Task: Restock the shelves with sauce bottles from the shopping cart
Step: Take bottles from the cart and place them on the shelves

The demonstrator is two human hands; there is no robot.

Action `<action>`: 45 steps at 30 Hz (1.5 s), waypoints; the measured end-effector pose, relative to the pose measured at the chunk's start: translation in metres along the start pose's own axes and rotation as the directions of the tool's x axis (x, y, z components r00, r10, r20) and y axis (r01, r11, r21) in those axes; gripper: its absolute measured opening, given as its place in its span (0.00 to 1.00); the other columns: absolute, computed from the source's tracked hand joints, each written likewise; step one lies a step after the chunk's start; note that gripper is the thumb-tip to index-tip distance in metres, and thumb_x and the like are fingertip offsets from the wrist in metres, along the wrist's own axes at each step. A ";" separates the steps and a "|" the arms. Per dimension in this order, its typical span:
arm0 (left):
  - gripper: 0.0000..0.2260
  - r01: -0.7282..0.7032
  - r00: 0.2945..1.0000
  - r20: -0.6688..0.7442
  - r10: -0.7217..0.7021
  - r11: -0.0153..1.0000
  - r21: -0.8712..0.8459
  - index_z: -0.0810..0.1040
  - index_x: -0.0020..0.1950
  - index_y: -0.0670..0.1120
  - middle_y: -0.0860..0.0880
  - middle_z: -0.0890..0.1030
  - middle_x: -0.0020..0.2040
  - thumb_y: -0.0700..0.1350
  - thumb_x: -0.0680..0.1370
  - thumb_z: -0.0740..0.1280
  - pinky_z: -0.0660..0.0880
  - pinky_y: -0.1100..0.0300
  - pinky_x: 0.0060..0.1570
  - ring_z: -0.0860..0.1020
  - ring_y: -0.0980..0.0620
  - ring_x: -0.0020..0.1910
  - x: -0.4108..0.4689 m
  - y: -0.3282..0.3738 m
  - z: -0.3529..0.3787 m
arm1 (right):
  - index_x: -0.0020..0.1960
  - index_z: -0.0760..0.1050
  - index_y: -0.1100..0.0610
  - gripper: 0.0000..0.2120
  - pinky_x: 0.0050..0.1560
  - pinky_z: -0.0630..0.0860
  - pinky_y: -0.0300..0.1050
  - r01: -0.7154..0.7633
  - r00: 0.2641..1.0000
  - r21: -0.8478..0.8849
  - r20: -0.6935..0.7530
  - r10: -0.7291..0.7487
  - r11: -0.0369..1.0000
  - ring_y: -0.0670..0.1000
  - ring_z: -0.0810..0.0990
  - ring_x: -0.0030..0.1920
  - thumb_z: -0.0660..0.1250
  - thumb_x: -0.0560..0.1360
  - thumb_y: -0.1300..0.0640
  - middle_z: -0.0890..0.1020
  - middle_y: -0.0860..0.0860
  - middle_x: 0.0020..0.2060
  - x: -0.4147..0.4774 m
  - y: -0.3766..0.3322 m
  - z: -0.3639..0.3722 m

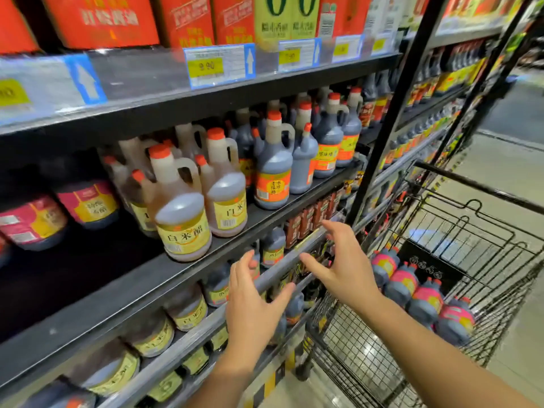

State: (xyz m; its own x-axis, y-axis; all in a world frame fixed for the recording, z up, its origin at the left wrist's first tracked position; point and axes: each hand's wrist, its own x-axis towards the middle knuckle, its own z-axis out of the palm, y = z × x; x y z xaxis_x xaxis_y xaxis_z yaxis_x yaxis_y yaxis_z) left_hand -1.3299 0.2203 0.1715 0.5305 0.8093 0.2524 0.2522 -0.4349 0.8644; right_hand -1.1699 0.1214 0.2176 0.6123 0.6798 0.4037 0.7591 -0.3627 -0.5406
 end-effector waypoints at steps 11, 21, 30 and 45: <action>0.35 -0.077 0.950 0.307 0.054 0.995 0.064 0.60 0.71 0.60 0.60 0.68 0.63 0.69 0.68 0.66 0.70 0.59 0.59 0.68 0.59 0.64 -0.052 0.050 0.120 | 0.74 0.61 0.53 0.34 0.56 0.68 0.42 -0.146 0.989 -0.015 -0.013 0.146 0.989 0.49 0.69 0.65 0.64 0.74 0.37 0.69 0.49 0.67 -0.091 0.119 -0.092; 0.29 -0.138 0.905 0.414 0.093 0.987 0.080 0.70 0.69 0.46 0.50 0.72 0.61 0.47 0.71 0.77 0.62 0.73 0.56 0.70 0.57 0.59 -0.150 0.127 0.280 | 0.70 0.65 0.50 0.30 0.58 0.74 0.52 -0.261 0.965 0.037 -0.032 0.262 0.965 0.52 0.73 0.62 0.64 0.73 0.39 0.73 0.48 0.62 -0.201 0.273 -0.219; 0.27 -0.081 0.868 0.497 -0.001 0.986 0.143 0.69 0.69 0.48 0.50 0.73 0.63 0.50 0.74 0.75 0.71 0.53 0.60 0.72 0.50 0.63 -0.195 0.163 0.370 | 0.71 0.67 0.51 0.31 0.57 0.76 0.50 -0.353 0.936 -0.011 -0.020 0.352 0.936 0.49 0.74 0.61 0.65 0.71 0.39 0.73 0.47 0.62 -0.234 0.357 -0.294; 0.26 0.143 0.803 0.544 -0.245 0.964 0.223 0.72 0.69 0.44 0.44 0.78 0.61 0.48 0.74 0.75 0.72 0.53 0.51 0.76 0.42 0.60 -0.178 0.114 0.523 | 0.64 0.73 0.50 0.20 0.54 0.77 0.53 -0.304 0.905 -0.254 0.224 0.362 0.918 0.51 0.75 0.59 0.64 0.75 0.43 0.78 0.47 0.57 -0.150 0.494 -0.306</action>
State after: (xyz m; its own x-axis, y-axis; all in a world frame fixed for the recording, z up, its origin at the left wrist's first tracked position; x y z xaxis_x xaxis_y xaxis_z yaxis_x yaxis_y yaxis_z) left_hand -0.9722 -0.1801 -0.0026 0.8041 0.5413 -0.2456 0.4998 -0.3919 0.7724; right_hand -0.8191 -0.3548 0.1155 0.7792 0.6268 0.0046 0.5669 -0.7016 -0.4318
